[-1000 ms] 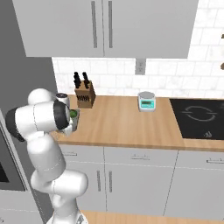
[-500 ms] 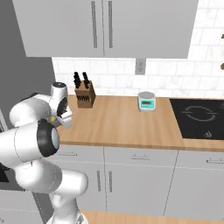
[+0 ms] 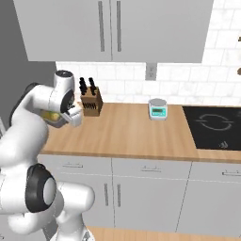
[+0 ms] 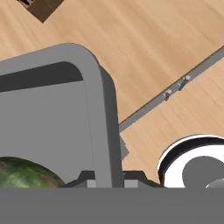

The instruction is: Take the meat container that has the fish and place it on the second highest rack of the freezer. Then take the vegetable container that has the avocado and cucumber and place it on the highest rack of the freezer.

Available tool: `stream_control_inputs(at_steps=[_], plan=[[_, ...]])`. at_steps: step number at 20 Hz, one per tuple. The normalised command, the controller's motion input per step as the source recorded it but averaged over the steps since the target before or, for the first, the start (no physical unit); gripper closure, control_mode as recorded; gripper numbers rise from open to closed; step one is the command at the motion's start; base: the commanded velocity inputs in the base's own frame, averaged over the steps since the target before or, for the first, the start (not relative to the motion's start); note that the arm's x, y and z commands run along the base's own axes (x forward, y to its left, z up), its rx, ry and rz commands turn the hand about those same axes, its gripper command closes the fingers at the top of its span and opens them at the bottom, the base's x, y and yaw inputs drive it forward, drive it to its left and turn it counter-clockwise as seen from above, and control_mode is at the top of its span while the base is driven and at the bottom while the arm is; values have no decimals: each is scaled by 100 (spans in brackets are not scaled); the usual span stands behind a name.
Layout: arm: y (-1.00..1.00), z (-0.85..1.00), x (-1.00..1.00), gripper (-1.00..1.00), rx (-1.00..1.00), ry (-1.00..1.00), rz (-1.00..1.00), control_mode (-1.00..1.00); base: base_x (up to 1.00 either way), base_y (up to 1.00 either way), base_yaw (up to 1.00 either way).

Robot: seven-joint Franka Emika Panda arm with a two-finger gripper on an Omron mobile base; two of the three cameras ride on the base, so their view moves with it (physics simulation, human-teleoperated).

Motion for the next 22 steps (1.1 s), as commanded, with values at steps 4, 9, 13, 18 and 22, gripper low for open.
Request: stream_control_inputs(at_steps=[4,9,13,18,22], plan=[[-54,89,-60,100,0,-9,14,-100,0,0,0],[-51,81,-70,100,0,-13,20,-100,0,0,0],[-53,71,-74,100,0,-14,23,-100,0,0,0],[-43,52,-82,100,-3,-16,22,-100,0,0,0],[-24,29,-82,100,-14,-17,20,-100,0,0,0]])
